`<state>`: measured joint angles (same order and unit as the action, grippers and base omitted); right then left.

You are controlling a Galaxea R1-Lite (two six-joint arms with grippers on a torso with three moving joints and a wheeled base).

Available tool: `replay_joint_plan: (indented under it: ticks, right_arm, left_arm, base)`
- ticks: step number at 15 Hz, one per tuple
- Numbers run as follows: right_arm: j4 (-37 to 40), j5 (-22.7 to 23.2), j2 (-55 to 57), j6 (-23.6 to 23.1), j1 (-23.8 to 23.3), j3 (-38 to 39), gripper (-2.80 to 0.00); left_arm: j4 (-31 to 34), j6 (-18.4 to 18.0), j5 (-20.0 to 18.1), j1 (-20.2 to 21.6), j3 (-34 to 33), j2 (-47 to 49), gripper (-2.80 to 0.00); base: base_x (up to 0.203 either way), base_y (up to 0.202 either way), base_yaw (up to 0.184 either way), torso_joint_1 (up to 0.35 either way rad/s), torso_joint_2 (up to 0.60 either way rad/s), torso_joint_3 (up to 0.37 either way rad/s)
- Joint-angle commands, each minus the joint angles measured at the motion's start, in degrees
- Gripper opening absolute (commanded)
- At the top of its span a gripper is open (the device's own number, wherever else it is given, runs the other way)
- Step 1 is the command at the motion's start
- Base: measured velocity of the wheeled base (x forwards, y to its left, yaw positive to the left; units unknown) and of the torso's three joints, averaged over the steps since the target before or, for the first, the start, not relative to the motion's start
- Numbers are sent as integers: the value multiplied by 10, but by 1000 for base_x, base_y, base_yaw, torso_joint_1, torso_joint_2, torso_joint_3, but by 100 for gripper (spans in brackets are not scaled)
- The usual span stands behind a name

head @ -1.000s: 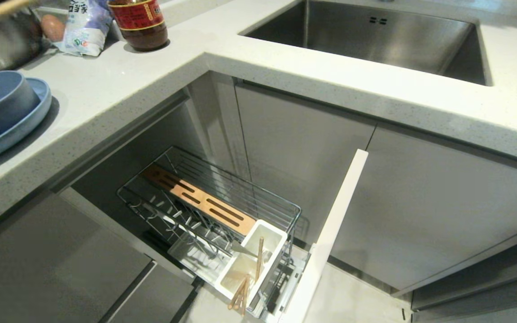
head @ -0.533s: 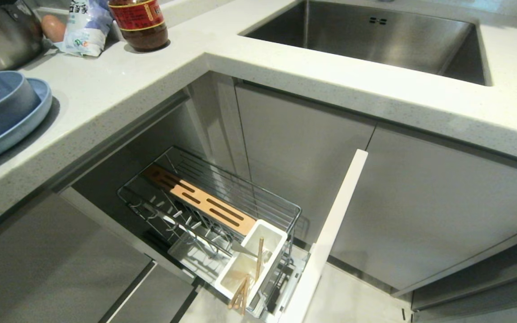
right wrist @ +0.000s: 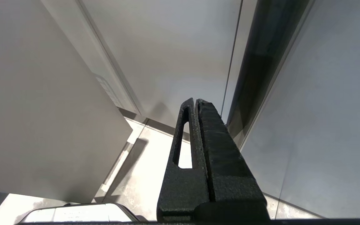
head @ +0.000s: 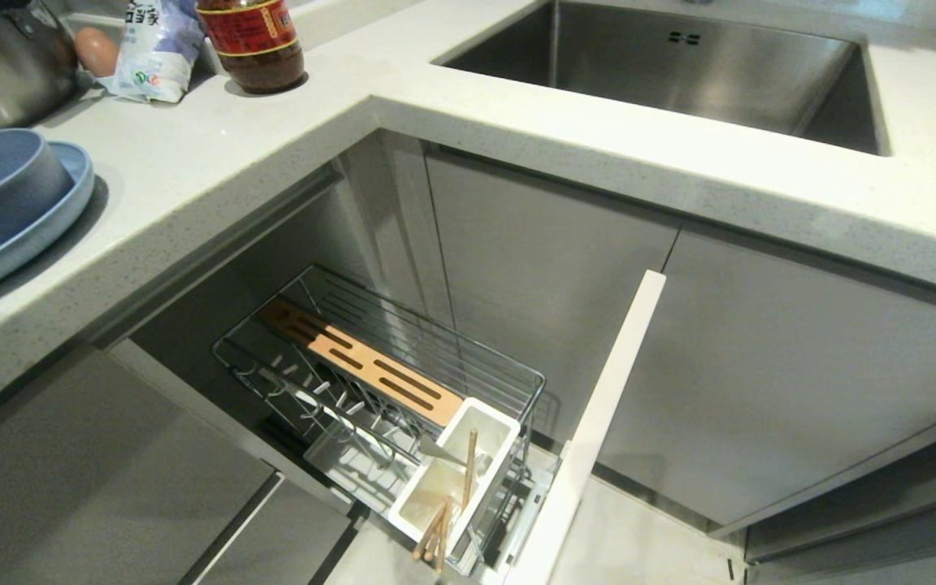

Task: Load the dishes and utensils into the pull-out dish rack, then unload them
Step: Take the chopsticks out of the cupboard

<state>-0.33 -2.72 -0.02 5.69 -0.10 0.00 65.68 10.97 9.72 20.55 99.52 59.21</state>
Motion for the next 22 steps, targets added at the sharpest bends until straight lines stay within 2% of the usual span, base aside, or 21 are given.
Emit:
replay_joint_plan:
  ticks: [1, 5, 22]
  right_arm:
    - [0, 0, -2, 0, 0, 0, -280]
    - [0, 0, -2, 0, 0, 0, -280]
    - [0, 0, -2, 0, 0, 0, -280]
  left_arm:
    - [1, -2, 0, 1, -5, 38, -280]
    - [-45, -3, -2, -1, -22, 67, -280]
    - [-80, -10, -20, -7, -16, 125, -280]
  base:
    - [0, 0, 0, 0, 0, 0]
    - [0, 0, 0, 0, 0, 0]
    - [0, 0, 0, 0, 0, 0]
